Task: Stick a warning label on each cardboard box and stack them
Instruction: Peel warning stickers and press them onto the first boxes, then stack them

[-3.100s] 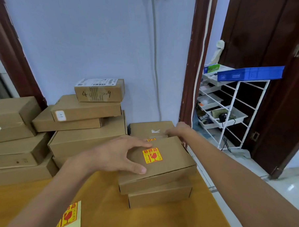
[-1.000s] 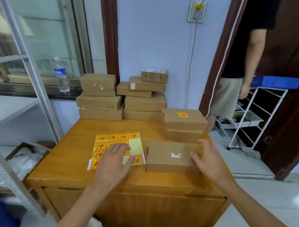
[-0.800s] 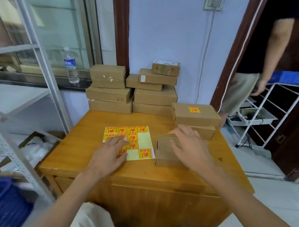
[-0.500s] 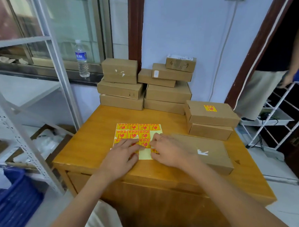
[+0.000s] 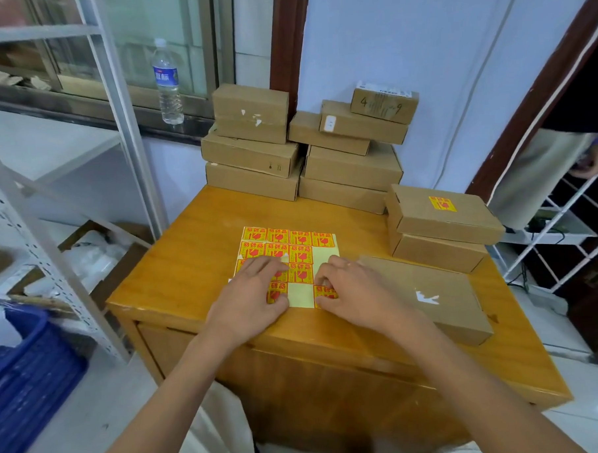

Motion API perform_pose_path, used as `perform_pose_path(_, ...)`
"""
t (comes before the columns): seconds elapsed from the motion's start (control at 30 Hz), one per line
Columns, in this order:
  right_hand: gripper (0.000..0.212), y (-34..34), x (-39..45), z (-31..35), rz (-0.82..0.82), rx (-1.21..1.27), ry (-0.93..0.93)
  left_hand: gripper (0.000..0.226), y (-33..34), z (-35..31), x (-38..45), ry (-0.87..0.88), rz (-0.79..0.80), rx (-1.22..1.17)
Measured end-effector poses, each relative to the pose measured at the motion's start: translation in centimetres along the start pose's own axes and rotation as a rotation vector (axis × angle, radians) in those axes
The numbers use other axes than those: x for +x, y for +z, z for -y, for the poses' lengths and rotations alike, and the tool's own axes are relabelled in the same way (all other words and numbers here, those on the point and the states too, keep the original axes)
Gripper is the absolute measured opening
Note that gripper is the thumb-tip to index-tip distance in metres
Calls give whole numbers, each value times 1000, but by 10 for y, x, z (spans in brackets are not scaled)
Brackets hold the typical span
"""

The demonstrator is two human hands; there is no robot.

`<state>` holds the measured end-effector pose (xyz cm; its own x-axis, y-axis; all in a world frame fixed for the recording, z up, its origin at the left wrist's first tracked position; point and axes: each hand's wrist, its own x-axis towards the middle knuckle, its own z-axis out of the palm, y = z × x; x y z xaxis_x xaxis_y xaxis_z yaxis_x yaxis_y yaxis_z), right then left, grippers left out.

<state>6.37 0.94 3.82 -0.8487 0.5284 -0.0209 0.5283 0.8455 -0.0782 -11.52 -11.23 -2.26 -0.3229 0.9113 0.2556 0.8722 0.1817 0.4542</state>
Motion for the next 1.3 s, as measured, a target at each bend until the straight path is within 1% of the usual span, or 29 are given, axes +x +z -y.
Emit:
perform_pose_path(0.13, 22, 0, 6, -3, 15, 17, -4, 42, 0, -1, 0, 0, 2, 12)
perform_pose_path(0.27, 6, -4, 13, -5, 27, 8, -62, 41, -1, -2, 0, 8, 9, 25)
perform_pose_path(0.37, 7, -7, 13, -9, -15, 13, -107, 40, -1, -1, -2, 71, 17, 80)
perform_pose_path(0.43, 9, -10, 8, -14, -55, 57, -131, 39, -1, -1, -2, 82, 37, 104)
perform_pose_path(0.5, 10, -14, -2, -21, -97, 136, -141, 39, -2, -2, -2, 71, 43, 109)
perform_pose_path(0.6, 11, -17, -19, -29, -185, 321, -120, 40, -3, -3, -3, 68, 42, 109)
perform_pose_path(0.77, 13, -27, -35, -33, -309, 776, 12, 40, -4, -5, -2, 69, 40, 116)
perform_pose_path(0.83, 15, -31, -37, -35, -360, 838, 24, 40, -4, -5, -3, 84, 28, 122)
perform_pose_path(0.93, 15, -34, -41, -38, -328, 849, 13, 36, -3, -3, -6, 136, -45, 103)
perform_pose_path(1.0, 17, -34, -47, -41, -316, 854, -1, 30, -7, -4, -9, 157, -136, 54)
perform_pose_path(1.1, 20, -34, -59, -47, -311, 882, -8, 24, -13, -16, -13, 207, -337, 4)
perform_pose_path(1.17, 20, -33, -69, -52, -303, 900, 6, 22, -19, -40, -14, 172, -416, -75)
perform_pose_path(1.2, 21, -32, -73, -55, -302, 909, 17, 21, -22, -58, -14, 119, -407, -166)
perform_pose_path(1.23, 22, -31, -77, -57, -305, 921, 27, 21, -24, -77, -14, 55, -352, -290)
perform_pose_path(1.3, 25, -29, -84, -61, -315, 951, 39, 31, -22, -114, -11, -45, -153, -534)
